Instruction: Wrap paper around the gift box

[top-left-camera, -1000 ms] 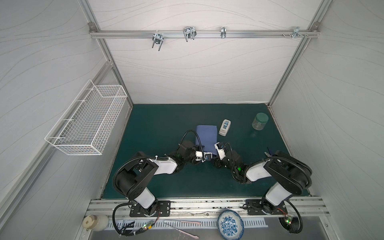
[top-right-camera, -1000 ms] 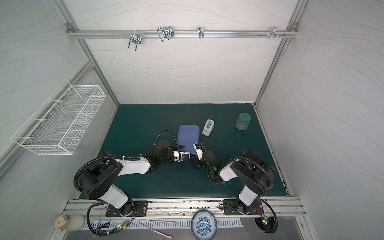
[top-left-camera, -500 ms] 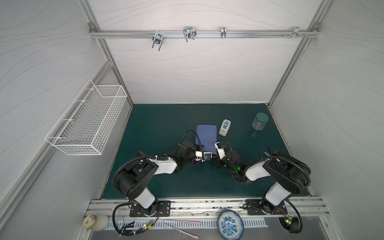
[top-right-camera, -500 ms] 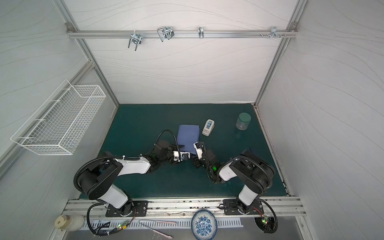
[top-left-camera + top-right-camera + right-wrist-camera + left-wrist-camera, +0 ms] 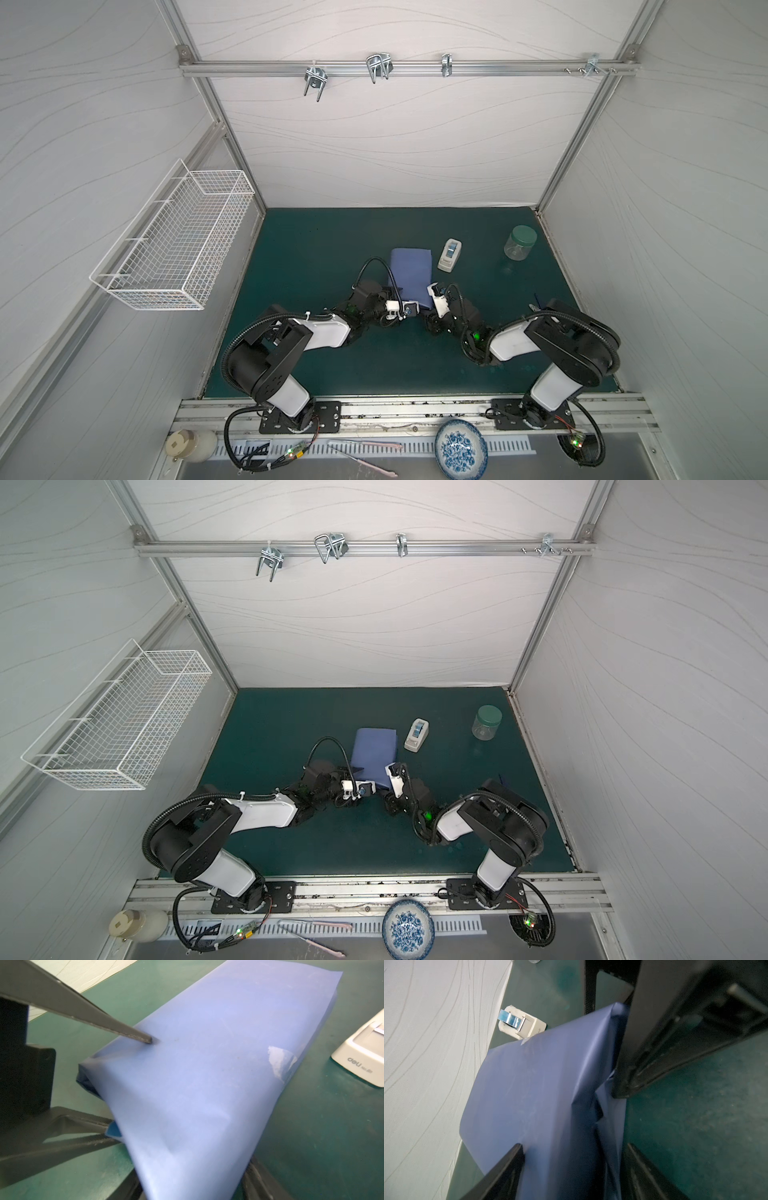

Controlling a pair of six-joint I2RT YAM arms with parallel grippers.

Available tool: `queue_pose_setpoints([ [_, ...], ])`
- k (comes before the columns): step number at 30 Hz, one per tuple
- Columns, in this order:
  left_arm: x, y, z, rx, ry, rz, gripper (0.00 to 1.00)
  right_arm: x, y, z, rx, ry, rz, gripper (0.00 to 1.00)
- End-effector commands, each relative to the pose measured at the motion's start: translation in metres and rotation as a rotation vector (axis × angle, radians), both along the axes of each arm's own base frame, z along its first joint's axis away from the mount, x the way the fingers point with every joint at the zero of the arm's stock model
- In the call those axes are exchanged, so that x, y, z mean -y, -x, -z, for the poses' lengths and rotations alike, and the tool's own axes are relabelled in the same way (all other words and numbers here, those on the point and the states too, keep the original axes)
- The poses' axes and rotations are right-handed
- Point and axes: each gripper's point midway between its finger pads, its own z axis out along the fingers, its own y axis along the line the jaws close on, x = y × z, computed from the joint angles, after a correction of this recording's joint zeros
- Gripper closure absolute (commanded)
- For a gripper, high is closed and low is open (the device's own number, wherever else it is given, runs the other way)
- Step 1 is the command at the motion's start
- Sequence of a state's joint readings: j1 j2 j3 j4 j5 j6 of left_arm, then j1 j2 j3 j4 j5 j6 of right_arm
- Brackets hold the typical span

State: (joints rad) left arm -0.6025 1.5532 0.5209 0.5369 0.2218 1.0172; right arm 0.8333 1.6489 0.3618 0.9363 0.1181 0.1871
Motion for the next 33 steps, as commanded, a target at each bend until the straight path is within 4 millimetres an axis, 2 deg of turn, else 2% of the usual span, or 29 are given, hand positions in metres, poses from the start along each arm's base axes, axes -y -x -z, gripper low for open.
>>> queue_pose_setpoints([
  [1, -0.006, 0.004, 0.004, -0.018, -0.005, -0.002, 0.2, -0.006, -0.006, -0.008, 0.02, -0.031, 0.005, 0.39],
  [10, -0.008, -0.006, 0.004, 0.04, 0.008, -0.032, 0.19, -0.007, -0.009, -0.01, 0.027, -0.031, 0.007, 0.4],
  [16, -0.006, -0.011, 0.012, 0.042, -0.004, -0.039, 0.25, -0.003, -0.013, -0.012, 0.03, -0.03, 0.017, 0.4],
  [21, -0.004, -0.009, 0.016, 0.022, -0.004, -0.023, 0.33, 0.0, -0.017, -0.015, 0.036, -0.034, 0.023, 0.4],
  [33, 0.003, -0.005, 0.023, -0.003, 0.002, -0.003, 0.36, 0.016, -0.021, -0.023, 0.036, -0.038, 0.034, 0.38],
])
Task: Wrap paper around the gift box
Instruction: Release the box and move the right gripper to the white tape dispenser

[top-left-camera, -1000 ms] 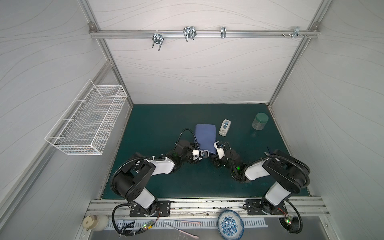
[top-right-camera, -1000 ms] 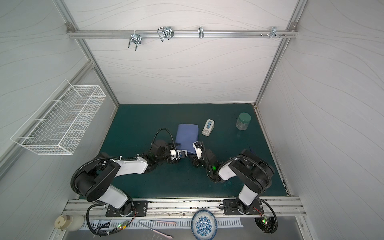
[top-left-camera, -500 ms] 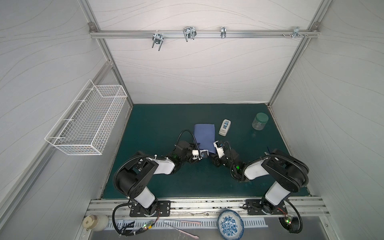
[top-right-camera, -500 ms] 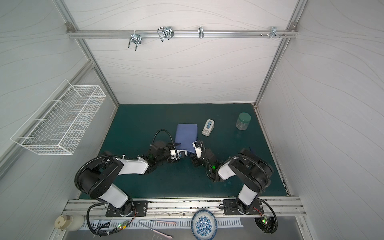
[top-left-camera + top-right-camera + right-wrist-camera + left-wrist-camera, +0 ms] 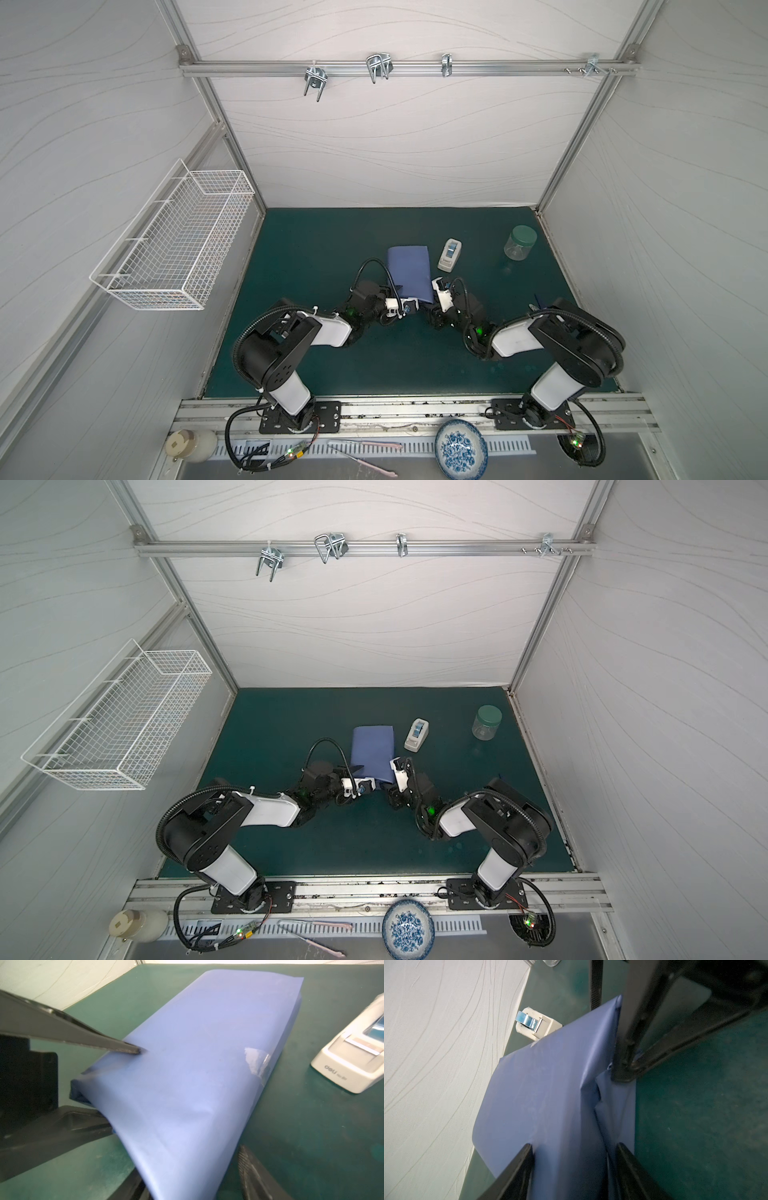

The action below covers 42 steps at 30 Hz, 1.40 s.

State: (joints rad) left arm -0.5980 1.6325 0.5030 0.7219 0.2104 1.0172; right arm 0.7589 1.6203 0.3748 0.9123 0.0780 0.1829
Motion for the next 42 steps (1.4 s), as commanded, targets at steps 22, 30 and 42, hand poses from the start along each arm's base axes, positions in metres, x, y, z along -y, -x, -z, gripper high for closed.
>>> queue_pose_setpoints([
  [22, 0.0, 0.006, 0.029, -0.083, -0.072, -0.003, 0.38, 0.107, -0.013, -0.082, -0.415, -0.144, 0.314, 0.23],
  [30, -0.001, 0.006, 0.027, -0.086, -0.074, -0.006, 0.38, 0.106, -0.071, -0.074, -0.593, -0.275, 0.365, 0.23],
  [42, -0.001, 0.005, 0.028, -0.086, -0.081, -0.009, 0.38, 0.086, -0.13, -0.041, -0.73, -0.312, 0.343, 0.33],
])
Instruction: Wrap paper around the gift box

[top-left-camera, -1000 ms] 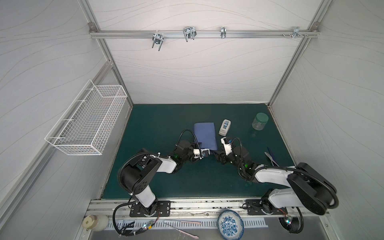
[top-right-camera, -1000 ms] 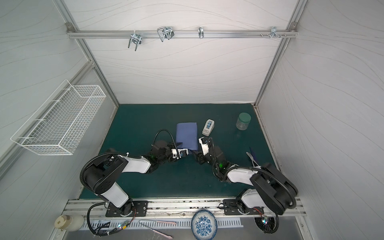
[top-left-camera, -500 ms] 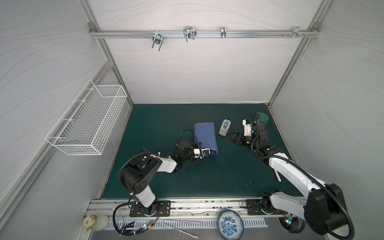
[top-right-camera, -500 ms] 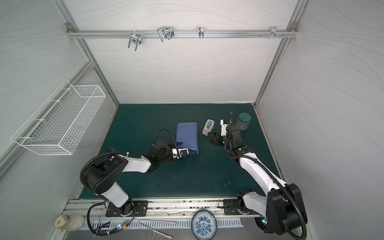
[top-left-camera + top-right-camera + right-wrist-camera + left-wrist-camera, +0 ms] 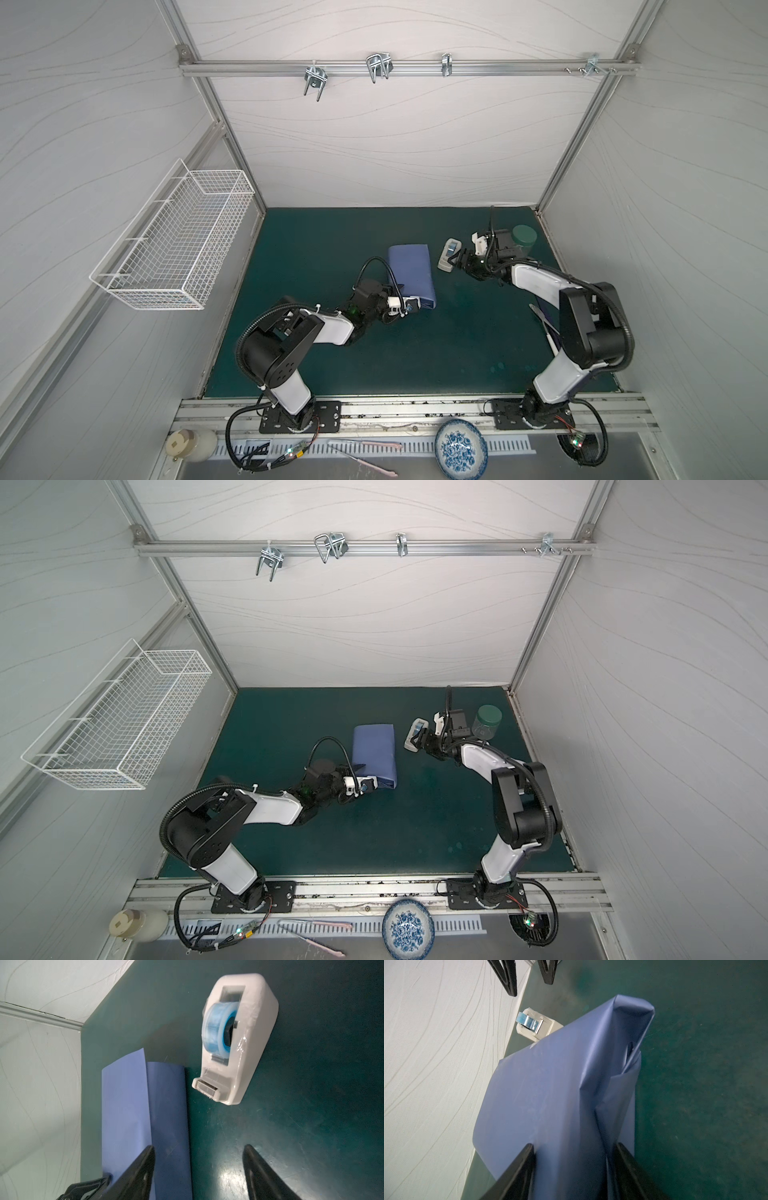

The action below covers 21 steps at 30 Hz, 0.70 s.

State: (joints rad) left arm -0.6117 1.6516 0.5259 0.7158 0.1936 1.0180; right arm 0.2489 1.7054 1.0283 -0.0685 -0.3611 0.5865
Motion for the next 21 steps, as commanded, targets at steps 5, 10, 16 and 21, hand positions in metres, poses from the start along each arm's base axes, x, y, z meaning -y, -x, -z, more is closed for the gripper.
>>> queue_pose_setpoints([
  [5, -0.006, 0.008, 0.027, -0.089, -0.075, -0.008, 0.38, -0.008, -0.017, 0.002, -0.028, -0.051, -0.026, 0.36],
  [10, -0.006, 0.009, 0.028, -0.093, -0.075, -0.008, 0.38, -0.012, -0.026, 0.011, -0.049, -0.055, -0.039, 0.39],
  [16, -0.006, 0.008, 0.028, -0.093, -0.075, -0.008, 0.38, -0.015, -0.036, 0.02, -0.07, -0.077, -0.047, 0.42],
  [21, -0.006, 0.008, 0.027, -0.091, -0.074, -0.009, 0.38, -0.014, -0.041, 0.027, -0.083, -0.086, -0.048, 0.44],
])
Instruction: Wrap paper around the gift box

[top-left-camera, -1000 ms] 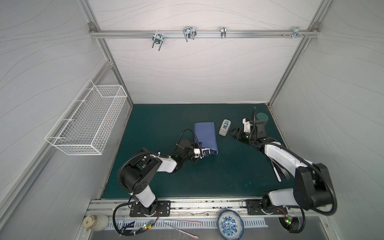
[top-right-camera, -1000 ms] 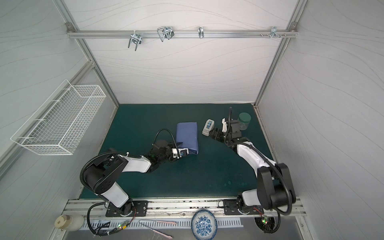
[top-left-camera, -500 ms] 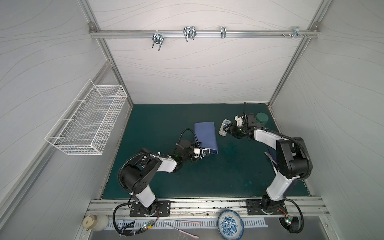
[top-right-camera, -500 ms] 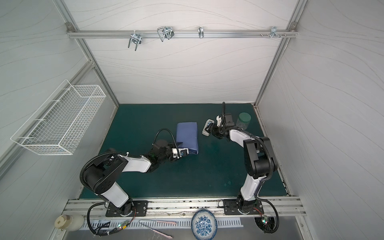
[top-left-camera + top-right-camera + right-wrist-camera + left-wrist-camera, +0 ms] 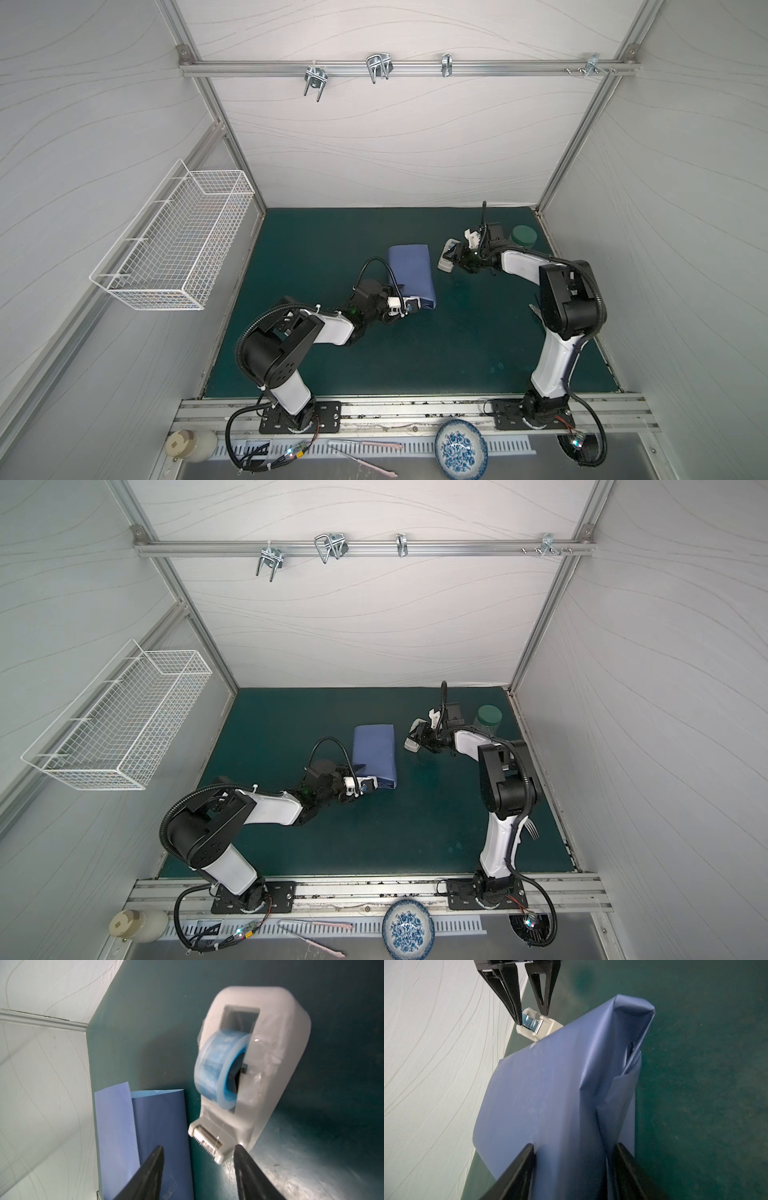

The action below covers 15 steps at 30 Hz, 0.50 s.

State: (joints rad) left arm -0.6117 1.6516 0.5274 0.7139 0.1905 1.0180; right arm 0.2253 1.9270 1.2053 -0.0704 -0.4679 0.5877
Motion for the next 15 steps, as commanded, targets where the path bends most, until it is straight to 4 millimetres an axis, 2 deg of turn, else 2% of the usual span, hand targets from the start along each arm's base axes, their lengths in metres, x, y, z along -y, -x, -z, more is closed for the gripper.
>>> queue_pose_setpoints([
  [1, -0.006, 0.008, 0.027, -0.09, -0.072, -0.006, 0.38, 0.001, -0.005, 0.005, -0.022, -0.018, 0.0, 0.45],
  [15, -0.005, 0.008, 0.029, -0.101, -0.077, -0.006, 0.38, 0.002, -0.016, 0.013, -0.035, -0.072, 0.011, 0.54],
])
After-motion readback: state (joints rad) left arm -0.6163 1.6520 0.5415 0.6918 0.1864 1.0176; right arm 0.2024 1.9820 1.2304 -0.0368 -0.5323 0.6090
